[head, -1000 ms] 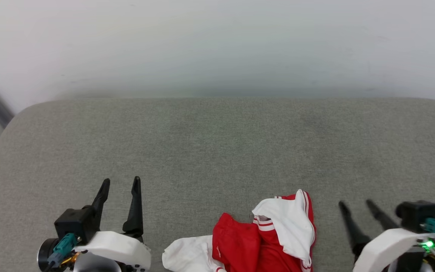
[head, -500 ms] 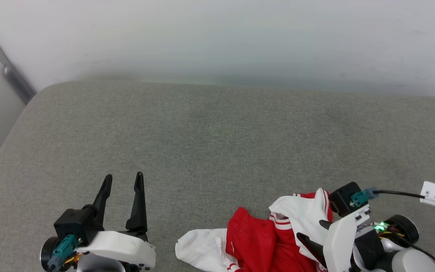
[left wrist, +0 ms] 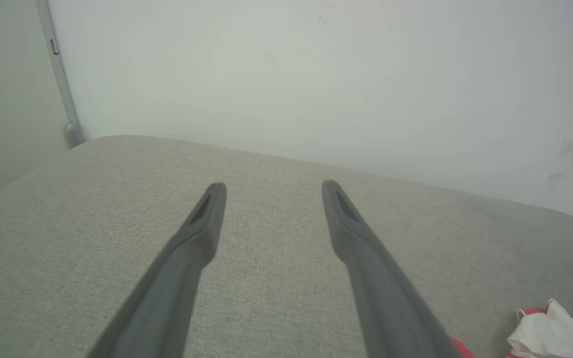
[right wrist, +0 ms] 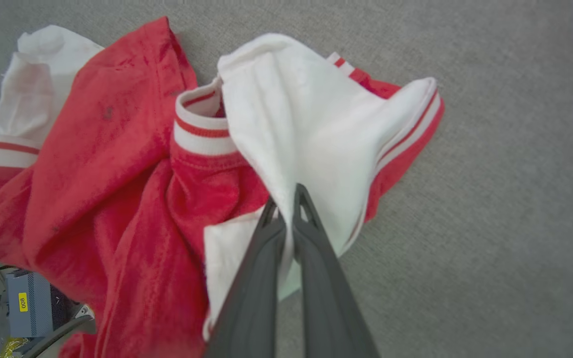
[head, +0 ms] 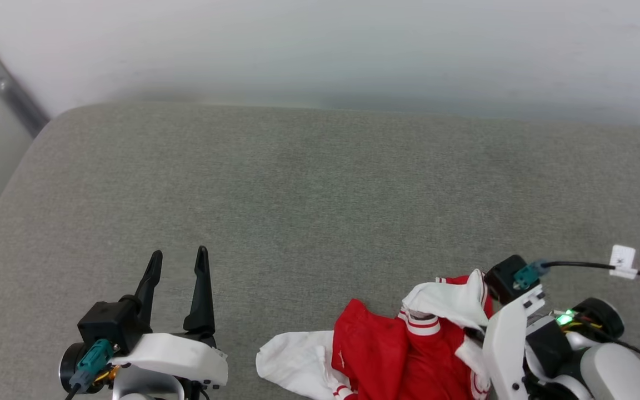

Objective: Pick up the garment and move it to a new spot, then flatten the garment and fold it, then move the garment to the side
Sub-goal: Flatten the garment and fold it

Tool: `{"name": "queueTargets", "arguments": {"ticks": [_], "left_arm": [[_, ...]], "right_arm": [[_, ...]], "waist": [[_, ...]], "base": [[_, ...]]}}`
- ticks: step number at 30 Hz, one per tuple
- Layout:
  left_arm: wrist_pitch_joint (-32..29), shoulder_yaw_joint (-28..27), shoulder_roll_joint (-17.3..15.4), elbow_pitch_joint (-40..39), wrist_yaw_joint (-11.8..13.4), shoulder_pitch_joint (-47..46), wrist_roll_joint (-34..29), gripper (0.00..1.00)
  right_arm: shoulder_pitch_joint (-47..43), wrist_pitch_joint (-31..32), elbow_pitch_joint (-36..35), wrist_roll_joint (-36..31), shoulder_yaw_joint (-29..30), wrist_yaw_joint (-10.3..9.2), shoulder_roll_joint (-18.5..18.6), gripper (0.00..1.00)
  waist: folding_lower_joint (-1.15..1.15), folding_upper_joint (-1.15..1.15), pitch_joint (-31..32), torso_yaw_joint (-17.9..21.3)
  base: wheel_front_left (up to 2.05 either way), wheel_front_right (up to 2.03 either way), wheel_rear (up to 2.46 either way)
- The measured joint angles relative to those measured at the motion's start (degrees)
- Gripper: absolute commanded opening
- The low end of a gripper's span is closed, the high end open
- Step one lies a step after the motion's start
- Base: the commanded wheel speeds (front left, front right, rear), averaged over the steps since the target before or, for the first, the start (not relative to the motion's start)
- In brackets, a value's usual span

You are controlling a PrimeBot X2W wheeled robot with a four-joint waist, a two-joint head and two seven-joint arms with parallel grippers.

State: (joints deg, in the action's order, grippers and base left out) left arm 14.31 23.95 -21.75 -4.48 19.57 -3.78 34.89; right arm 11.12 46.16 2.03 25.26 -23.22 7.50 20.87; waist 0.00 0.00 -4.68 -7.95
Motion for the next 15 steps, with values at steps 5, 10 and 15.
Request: {"name": "queueTargets", "arguments": {"ticks": [5,10,15], "left_arm": [[0.01,-0.09,0.00,-0.04,0.08,0.36,-0.01,1.00],[0.01,-0.08,-0.21,-0.56,0.18,0.73,-0.01,1.00],[-0.01,-0.04,-0.47,-0.88,0.35,0.98,-0.01,1.00]], "right_arm": [[0.19,-1.47,-1.02,-0.10,5.14,0.00,0.08,0.00],[-2.71,-4.12,-1.14,-0.94,16.25,0.00,-1.78,0.00],[-7.50,-7.75,1.25,-1.98,27.98,0.00,-6.82,0.00]], "waist": [[0.00,0.00,0.33,1.46],[0.00,0.00,0.34,2.64],[0.00,0.00,0.13,3.64]], "base": [[0.00,0.00,0.00],[0.00,0.00,0.00],[0.00,0.00,0.00]]}}
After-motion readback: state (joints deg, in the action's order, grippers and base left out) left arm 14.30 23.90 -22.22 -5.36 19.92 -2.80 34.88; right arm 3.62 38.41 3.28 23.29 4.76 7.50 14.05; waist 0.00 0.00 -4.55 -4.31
